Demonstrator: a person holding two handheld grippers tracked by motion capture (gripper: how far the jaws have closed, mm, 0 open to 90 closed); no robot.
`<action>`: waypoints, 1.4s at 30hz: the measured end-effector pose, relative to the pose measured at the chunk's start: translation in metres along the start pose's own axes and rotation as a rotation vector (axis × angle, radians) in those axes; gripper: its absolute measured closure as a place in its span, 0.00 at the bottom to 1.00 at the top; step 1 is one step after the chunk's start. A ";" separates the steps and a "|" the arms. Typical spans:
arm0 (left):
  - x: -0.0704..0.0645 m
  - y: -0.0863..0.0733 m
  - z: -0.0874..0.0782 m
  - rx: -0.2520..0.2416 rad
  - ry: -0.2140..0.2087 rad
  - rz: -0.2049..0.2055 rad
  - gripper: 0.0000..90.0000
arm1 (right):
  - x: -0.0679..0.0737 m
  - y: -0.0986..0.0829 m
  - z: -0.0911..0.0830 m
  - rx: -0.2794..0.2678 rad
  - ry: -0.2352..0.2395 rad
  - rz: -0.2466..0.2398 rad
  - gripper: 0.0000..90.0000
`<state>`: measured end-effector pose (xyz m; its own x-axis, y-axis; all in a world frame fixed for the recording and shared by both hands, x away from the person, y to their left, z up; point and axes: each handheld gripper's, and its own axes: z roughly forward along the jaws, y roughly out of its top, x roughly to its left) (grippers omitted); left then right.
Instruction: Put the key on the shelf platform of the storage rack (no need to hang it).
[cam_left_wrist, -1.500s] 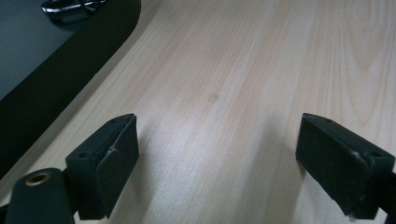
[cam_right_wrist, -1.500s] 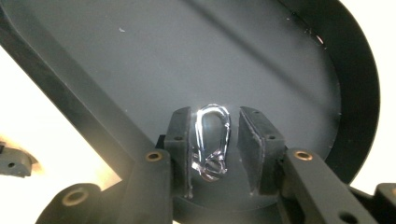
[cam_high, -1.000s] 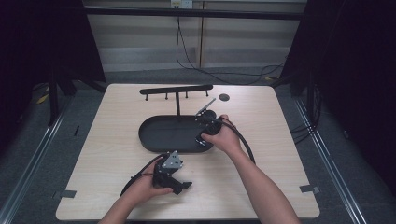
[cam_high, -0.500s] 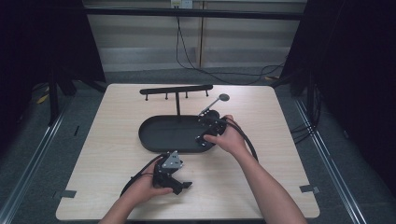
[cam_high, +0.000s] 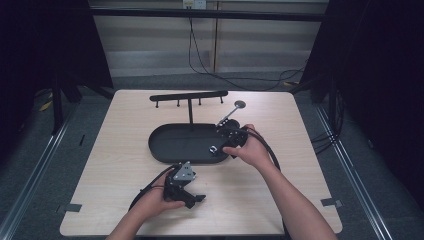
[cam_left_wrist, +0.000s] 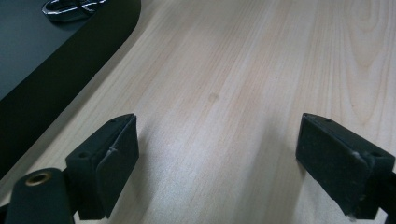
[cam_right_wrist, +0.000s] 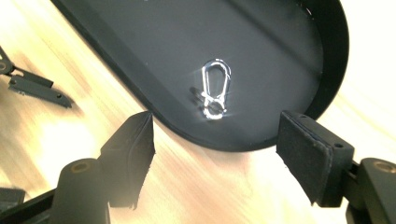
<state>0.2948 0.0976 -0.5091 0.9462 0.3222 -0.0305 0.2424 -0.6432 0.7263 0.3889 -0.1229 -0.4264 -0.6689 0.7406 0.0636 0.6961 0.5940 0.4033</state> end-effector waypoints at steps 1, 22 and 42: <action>0.000 0.000 0.000 -0.001 -0.002 0.000 0.14 | 0.000 -0.001 -0.001 -0.001 0.002 0.005 0.31; 0.000 0.000 0.000 0.000 0.000 0.000 0.14 | -0.003 -0.021 -0.020 0.006 0.009 -0.011 0.29; 0.000 0.000 0.000 0.002 -0.003 -0.001 0.14 | -0.008 -0.044 -0.032 -0.009 0.016 -0.004 0.29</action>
<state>0.2948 0.0977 -0.5091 0.9466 0.3206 -0.0327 0.2433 -0.6444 0.7249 0.3547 -0.1650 -0.4155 -0.6759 0.7330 0.0765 0.6908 0.5940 0.4122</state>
